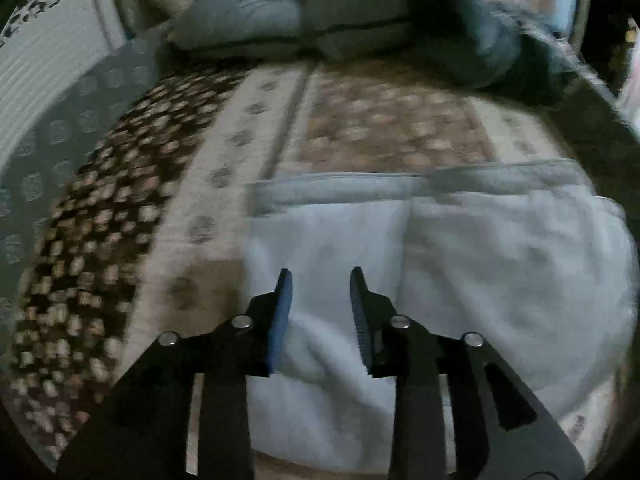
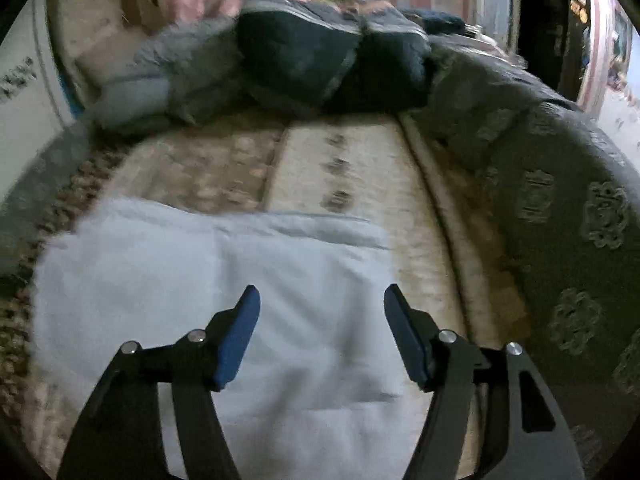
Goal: Fold large clothes
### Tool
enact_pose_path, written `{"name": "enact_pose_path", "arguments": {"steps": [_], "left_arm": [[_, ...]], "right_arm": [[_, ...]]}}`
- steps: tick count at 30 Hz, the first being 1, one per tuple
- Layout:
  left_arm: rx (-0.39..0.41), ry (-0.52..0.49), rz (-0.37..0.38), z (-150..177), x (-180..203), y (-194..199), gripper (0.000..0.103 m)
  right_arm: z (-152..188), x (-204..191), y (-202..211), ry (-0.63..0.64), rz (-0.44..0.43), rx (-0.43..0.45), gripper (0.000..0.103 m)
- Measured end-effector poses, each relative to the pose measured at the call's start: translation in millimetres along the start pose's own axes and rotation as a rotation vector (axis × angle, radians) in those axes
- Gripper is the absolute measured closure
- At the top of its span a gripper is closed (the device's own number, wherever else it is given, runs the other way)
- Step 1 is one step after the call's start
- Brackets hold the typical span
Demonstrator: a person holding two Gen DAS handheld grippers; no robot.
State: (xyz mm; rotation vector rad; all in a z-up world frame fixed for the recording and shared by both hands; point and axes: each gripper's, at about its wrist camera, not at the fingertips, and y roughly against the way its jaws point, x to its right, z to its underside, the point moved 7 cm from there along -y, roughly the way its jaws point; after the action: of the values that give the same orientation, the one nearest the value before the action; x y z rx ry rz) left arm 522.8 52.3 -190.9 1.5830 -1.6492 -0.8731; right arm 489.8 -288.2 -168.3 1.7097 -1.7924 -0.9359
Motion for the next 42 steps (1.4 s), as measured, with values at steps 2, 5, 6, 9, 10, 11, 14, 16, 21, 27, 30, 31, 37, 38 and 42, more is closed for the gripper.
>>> {"name": "enact_pose_path", "arguments": {"steps": [2,5,6,9,10,11,14,16,21,27,30,31,37,38,42], "left_arm": [[0.005,-0.015,0.077,2.4,35.2,2.5,0.073],[-0.018,-0.068,0.122,4.7,76.1,-2.6,0.074],[-0.043,-0.083,0.131,2.0,89.9,-12.2,0.078],[-0.122,-0.1,0.101,-9.3,103.2,-42.1,0.093],[-0.138,-0.092,0.087,-13.7,102.4,-49.1,0.101],[-0.159,-0.075,0.079,-19.8,100.9,-58.8,0.103],[-0.255,-0.042,0.073,-27.7,96.5,-90.8,0.103],[-0.308,-0.09,0.047,-25.3,102.9,-110.8,0.103],[-0.307,-0.097,0.037,-19.9,103.7,-125.1,0.103],[-0.314,-0.13,0.019,-22.4,115.0,-140.6,0.103],[-0.327,-0.124,0.026,-21.8,114.5,-146.7,0.103],[-0.333,-0.119,0.03,-21.9,113.8,-148.4,0.103],[-0.345,-0.144,0.015,-21.9,118.3,-157.4,0.103],[-0.347,-0.145,0.013,-22.0,118.6,-158.8,0.103],[-0.36,-0.151,0.015,-21.5,119.2,-163.7,0.103]], "right_arm": [[0.4,-28.4,-7.4,0.012,-0.038,-0.01,0.038],[2.4,-69.2,-29.0,0.065,-0.075,-0.048,0.039],[3.4,-76.6,-35.4,0.073,-0.085,-0.06,0.045],[2.1,-92.0,-78.7,0.069,-0.102,-0.145,0.083],[2.9,-93.5,-87.4,0.068,-0.097,-0.162,0.086],[3.9,-94.6,-98.6,0.075,-0.088,-0.188,0.09],[7.4,-91.7,-136.1,0.076,-0.06,-0.269,0.094],[9.6,-88.3,-151.9,0.068,-0.055,-0.31,0.096],[20.0,-85.8,-167.7,0.075,-0.033,-0.352,0.098],[26.6,-83.3,-177.1,0.064,-0.04,-0.389,0.099],[26.9,-83.7,-183.0,0.066,-0.037,-0.409,0.099],[27.2,-83.9,-184.9,0.065,-0.037,-0.419,0.099],[29.5,-85.1,-195.5,0.073,-0.032,-0.462,0.099],[29.8,-84.8,-197.1,0.073,-0.032,-0.467,0.099],[31.0,-85.2,-201.9,0.078,-0.029,-0.479,0.099]]}}
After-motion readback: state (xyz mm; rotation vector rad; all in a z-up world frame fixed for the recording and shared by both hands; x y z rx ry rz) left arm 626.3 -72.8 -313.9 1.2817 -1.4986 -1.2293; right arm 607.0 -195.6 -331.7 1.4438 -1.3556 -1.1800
